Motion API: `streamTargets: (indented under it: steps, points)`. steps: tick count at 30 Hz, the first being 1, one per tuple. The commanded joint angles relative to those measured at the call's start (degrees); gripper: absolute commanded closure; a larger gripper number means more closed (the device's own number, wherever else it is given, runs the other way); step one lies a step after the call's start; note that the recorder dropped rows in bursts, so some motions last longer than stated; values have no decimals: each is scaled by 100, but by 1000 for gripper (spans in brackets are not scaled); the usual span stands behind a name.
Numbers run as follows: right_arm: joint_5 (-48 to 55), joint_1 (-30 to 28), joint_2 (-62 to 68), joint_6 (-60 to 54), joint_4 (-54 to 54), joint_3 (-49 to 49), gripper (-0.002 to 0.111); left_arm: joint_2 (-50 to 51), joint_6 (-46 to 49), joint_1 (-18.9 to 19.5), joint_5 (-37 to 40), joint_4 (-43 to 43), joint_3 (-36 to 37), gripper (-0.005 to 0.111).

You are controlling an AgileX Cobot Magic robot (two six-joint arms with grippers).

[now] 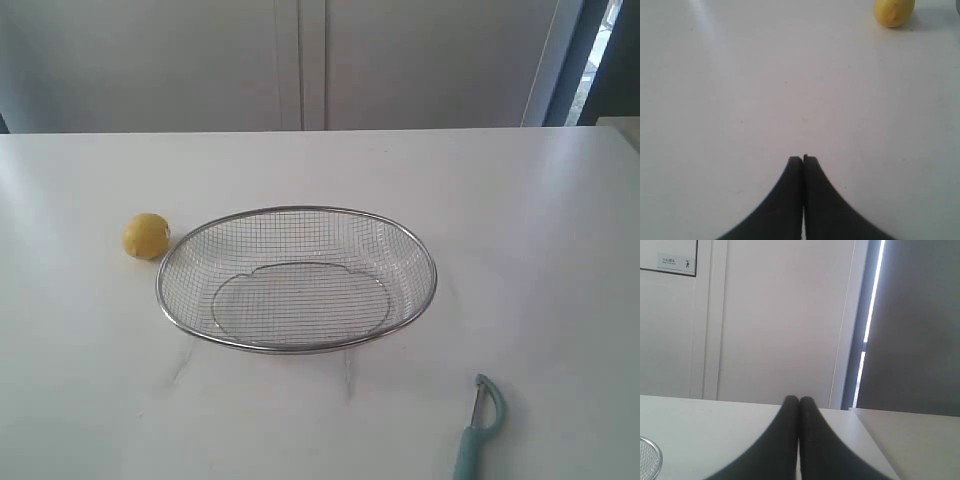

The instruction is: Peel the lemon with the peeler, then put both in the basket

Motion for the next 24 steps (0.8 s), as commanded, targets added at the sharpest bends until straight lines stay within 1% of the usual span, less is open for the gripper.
streamTargets:
  steps: [1,5,10,24]
  points:
    - [-88,25,-29,1,7,31,108,-25,8,-45,18,-64,54,107]
    - [-88,25,-29,50,32,31,108,-25,8,-45,18,-64,54,107]
    - [-88,25,-29,586,32,31,108,-25,8,-45,18,-64,54,107]
    - [-38,25,-29,604,32,-54,108,-25,8,-45,18,-64,54,107]
